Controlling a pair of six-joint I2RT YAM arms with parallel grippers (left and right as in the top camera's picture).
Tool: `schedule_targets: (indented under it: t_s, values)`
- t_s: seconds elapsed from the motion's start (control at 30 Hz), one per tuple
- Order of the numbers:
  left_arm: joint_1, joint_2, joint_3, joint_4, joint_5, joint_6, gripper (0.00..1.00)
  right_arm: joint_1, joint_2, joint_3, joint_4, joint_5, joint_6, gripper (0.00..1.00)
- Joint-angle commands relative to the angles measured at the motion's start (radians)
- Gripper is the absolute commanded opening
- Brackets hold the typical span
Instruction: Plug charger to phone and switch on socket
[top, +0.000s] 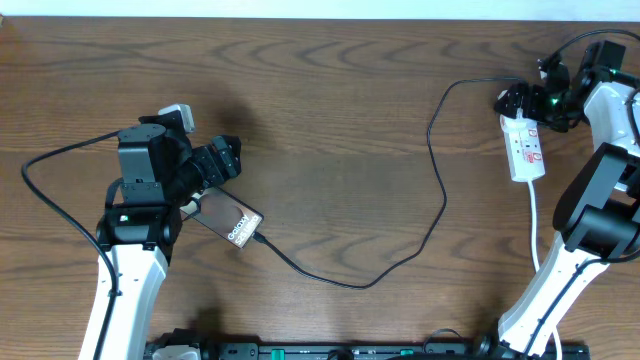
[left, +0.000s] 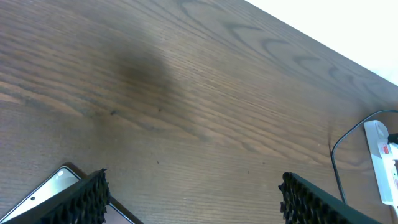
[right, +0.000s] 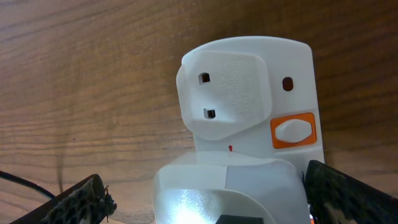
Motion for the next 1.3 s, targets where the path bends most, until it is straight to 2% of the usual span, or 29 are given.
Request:
schedule_targets:
  t_s: [0.0,0.4,1.27]
  values:
    - [-0.003,0.003,0.016,-0.004,-0.014,0.013,0.86,0.006,0.012,0.018,-0.025,0.010,0.009,0.99]
    - [-0.003,0.011,0.014,-0.014,-0.014,0.013,0.86,0.006,0.012,0.080,-0.124,0.056,0.001,0.99]
    - [-0.003,0.037,0.014,-0.014,-0.014,0.013,0.86,0.039,0.013,0.066,-0.182,0.050,0.022,0.98]
